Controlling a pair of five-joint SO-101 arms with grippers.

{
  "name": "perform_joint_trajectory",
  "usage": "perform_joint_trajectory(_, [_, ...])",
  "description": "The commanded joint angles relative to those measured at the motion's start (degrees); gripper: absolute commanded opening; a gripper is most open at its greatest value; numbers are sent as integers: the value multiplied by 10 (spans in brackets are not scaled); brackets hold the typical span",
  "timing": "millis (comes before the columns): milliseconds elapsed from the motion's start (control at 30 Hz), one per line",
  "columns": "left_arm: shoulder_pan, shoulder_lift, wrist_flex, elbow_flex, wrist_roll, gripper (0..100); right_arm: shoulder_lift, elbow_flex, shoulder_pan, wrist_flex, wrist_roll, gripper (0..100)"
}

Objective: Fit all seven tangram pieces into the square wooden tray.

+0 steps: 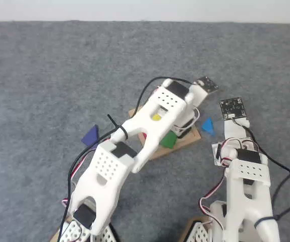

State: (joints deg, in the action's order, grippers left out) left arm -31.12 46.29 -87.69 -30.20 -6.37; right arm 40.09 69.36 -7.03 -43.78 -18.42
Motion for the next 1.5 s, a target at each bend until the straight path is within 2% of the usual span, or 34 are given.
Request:
perform_joint_trajectory(0, [38, 33, -20, -64, -8, 145, 17, -16, 6, 7, -6, 177])
perform_joint_trajectory(333, [47, -9, -107, -176, -32, 144, 17, -15, 6, 8, -6, 177])
perform_joint_trajectory(433, [47, -40, -129, -169, -32, 143, 17, -15, 6, 9, -6, 177])
perform_joint_trajectory(567, [33, -86, -127, -91, -32, 122, 17, -15, 6, 9, -6, 177])
perform_joint_trajectory(800, [-1, -181, -22, 148, -18, 122, 17, -15, 5, 9, -6, 177])
perform_joint_trajectory(933, [4, -214, 38, 238, -18, 124, 17, -15, 5, 9, -6, 177])
perform_joint_trajectory(1233, [53, -178, 81, 243, -40, 125, 17, -15, 6, 9, -6, 177])
perform_joint_trajectory(1467, [30, -178, 55, 214, -48, 123, 16, -15, 7, 9, -6, 177])
